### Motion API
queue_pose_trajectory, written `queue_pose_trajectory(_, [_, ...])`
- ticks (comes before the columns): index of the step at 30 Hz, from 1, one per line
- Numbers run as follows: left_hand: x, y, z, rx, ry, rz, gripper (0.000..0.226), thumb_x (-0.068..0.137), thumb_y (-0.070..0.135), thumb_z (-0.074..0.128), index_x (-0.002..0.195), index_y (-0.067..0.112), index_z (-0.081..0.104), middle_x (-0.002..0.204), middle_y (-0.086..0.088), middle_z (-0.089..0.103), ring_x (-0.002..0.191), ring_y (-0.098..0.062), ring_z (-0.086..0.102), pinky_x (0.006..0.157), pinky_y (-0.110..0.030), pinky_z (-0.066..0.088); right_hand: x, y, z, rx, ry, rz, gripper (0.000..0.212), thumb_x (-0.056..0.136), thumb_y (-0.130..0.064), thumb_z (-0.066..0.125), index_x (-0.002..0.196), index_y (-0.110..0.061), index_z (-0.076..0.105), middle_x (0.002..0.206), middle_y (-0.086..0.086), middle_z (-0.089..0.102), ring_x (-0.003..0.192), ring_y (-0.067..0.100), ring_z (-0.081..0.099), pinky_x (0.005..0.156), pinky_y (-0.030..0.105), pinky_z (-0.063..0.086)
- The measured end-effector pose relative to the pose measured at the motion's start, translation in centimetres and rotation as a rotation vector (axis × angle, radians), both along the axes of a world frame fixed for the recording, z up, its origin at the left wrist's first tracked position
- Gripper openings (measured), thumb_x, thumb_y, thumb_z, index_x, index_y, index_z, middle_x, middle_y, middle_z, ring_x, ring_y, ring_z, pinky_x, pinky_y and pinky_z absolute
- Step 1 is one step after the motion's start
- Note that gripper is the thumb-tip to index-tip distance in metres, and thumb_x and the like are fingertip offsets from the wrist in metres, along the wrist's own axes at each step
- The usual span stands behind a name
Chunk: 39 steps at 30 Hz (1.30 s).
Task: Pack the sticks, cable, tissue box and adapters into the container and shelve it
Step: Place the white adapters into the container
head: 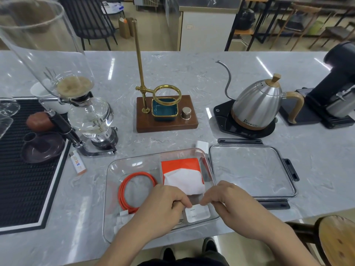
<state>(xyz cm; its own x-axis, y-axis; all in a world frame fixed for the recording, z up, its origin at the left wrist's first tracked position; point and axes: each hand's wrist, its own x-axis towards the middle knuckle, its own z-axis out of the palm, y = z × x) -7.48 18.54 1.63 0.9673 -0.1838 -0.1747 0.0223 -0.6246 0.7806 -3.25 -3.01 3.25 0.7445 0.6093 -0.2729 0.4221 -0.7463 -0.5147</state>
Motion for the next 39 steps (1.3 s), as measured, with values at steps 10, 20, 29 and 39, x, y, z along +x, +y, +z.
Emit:
queue_pose_trajectory(10, [0.0,0.0,-0.2,0.003,-0.021,0.006,0.041,0.080,-0.003,0.049,0.085,0.022,0.081,0.101,0.016,0.076,0.098,0.007,0.064,0.083,-0.009,0.049,-0.2,0.3,0.5,0.003,-0.027,0.034,0.043,0.089,-0.005,0.043,0.112,-0.029,0.071,0.119,-0.020,0.065,0.111,0.004,0.051,0.094,0.018,0.039])
queue_pose_trajectory(20, [-0.2,0.4,1.3,-0.062,0.004,0.049,0.037,0.075,0.011,0.045,0.076,0.028,0.077,0.084,0.021,0.075,0.083,-0.002,0.069,0.073,-0.021,0.054,-0.3,-0.2,2.1,0.097,-0.085,-0.045,0.030,0.097,-0.014,0.049,0.107,-0.035,0.068,0.104,-0.029,0.063,0.101,-0.009,0.055,0.083,0.006,0.038])
queue_pose_trajectory(29, [1.3,1.6,3.2,-0.179,-0.164,0.284,0.034,0.076,0.007,0.055,0.072,0.034,0.074,0.070,0.015,0.072,0.061,-0.017,0.068,0.057,-0.031,0.055,0.9,-1.1,3.1,0.320,-0.165,-0.241,0.024,0.089,-0.009,0.066,0.090,-0.032,0.072,0.089,-0.021,0.069,0.084,-0.001,0.063,0.070,0.011,0.045])
queue_pose_trajectory(39, [4.7,0.7,4.0,-0.095,-0.316,0.301,0.036,0.074,-0.008,0.067,0.071,0.027,0.076,0.073,0.015,0.072,0.064,-0.012,0.067,0.058,-0.007,0.046,3.4,-2.3,2.8,0.356,-0.249,-0.337,0.020,0.081,-0.009,0.074,0.080,-0.028,0.071,0.086,-0.021,0.069,0.084,0.003,0.064,0.076,0.012,0.046])
